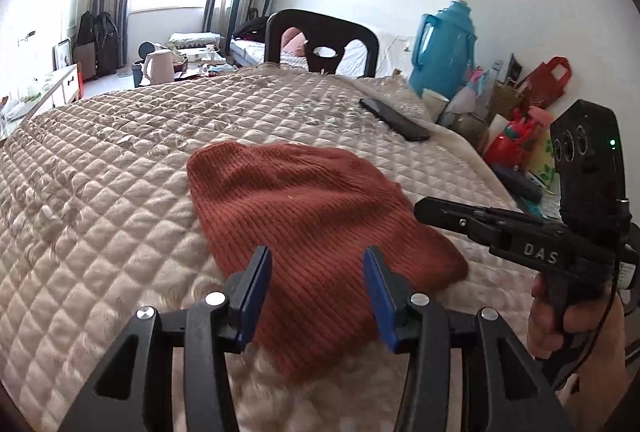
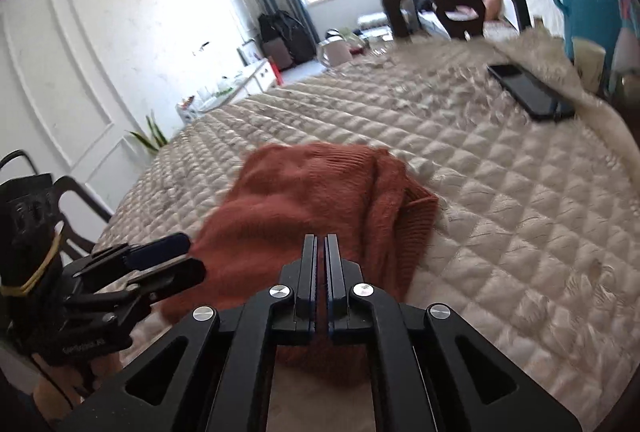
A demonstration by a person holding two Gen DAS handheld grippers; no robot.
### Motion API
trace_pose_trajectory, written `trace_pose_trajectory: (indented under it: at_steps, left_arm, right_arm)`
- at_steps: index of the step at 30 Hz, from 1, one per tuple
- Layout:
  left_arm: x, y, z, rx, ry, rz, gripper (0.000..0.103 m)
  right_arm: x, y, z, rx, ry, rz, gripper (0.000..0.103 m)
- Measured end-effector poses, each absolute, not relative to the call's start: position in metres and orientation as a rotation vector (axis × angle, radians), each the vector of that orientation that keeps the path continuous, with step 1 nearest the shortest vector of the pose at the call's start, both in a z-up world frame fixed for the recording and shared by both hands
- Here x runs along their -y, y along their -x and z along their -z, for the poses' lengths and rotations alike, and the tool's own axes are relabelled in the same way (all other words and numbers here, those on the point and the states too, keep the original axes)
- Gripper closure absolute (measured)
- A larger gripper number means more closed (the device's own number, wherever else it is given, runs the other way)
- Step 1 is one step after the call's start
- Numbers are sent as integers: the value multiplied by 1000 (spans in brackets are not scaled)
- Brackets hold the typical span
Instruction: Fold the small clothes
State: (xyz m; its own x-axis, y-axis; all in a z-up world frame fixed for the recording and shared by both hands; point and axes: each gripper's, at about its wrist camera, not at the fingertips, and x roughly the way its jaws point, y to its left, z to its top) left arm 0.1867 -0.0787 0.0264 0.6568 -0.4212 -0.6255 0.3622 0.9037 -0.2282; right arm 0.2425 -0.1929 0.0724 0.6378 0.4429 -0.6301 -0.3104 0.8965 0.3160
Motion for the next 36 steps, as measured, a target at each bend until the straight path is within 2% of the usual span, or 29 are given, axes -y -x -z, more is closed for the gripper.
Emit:
trace_pose_trajectory:
  at_steps: [5,12,20,21,23,26,30,36]
  left_arm:
    - [84,-175,-10,-732,61,440,53]
    - [88,-175,-10,-736,43,427,53]
    - [64,-165,-20,-736,193,468,53]
    - [61,-164,-21,-734,209,474,55]
    - [59,-159,-24,-724,215,489,67]
    - [67,-157,-22,-732,194,523,79]
    - [79,-169,7,-864,170,507,82]
    - [73,-170,9,-863,225,522,83]
  right_arm:
    - [183,-230,-50,-836,-78,-386,103]
    - [190,-232,-40,-839,-106,-395,103]
    - [188,-232,-40,-837,-97,-390,103]
    - [188,-232,-40,-837,-96,-389,103]
    - [188,-232,-40,-837,-92,-388,103]
    - [189,-231,-40,-837,-96,-390,103]
    - [189,-232,-40,-837,-94,-389,103]
    - [192,-230,-41,-825,-114,-396,103]
